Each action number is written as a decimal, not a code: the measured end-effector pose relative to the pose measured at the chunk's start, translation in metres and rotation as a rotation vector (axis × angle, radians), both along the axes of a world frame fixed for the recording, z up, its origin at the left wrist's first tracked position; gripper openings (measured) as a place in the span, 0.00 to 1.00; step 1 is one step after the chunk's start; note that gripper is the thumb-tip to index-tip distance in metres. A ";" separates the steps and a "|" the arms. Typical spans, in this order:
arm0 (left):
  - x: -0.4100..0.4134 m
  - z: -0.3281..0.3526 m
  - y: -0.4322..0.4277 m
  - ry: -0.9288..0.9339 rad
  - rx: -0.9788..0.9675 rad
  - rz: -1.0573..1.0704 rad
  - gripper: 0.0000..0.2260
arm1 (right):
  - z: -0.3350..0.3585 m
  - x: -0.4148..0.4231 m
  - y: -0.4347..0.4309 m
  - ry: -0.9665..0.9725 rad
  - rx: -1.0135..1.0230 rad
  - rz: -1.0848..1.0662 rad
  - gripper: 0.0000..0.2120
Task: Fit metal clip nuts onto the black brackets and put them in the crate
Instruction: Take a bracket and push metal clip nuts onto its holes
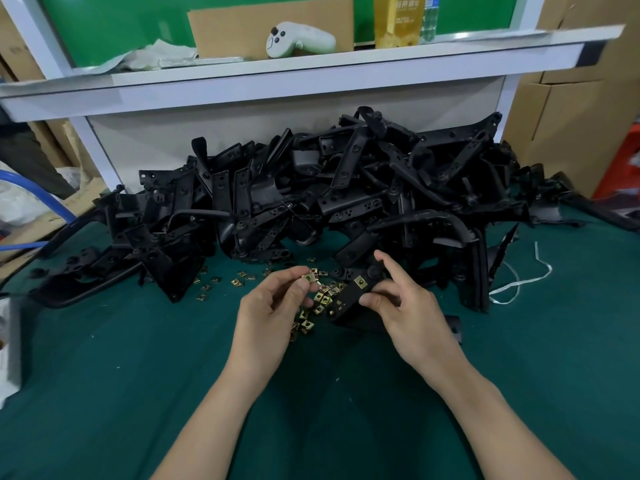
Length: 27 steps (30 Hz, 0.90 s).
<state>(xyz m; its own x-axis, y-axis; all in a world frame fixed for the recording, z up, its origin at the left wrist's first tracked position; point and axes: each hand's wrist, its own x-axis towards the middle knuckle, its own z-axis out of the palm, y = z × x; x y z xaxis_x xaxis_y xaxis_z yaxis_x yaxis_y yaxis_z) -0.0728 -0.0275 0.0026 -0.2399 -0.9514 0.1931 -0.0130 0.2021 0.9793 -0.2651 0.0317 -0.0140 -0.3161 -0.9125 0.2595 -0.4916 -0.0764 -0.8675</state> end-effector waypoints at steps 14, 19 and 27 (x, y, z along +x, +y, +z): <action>0.000 0.002 0.002 0.018 0.008 -0.039 0.07 | -0.001 0.000 0.000 -0.002 -0.002 0.000 0.32; 0.000 0.002 0.003 0.008 -0.005 -0.033 0.06 | -0.002 -0.001 -0.001 0.009 0.001 -0.009 0.31; 0.001 0.001 0.002 0.003 -0.020 -0.039 0.08 | -0.004 -0.002 -0.002 0.002 -0.007 -0.007 0.32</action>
<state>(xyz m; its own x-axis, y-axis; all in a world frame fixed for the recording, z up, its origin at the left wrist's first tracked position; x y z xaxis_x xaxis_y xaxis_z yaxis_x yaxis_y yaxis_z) -0.0723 -0.0250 0.0041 -0.2760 -0.9374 0.2125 -0.0016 0.2215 0.9752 -0.2667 0.0299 -0.0178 -0.3222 -0.9083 0.2667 -0.4939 -0.0790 -0.8659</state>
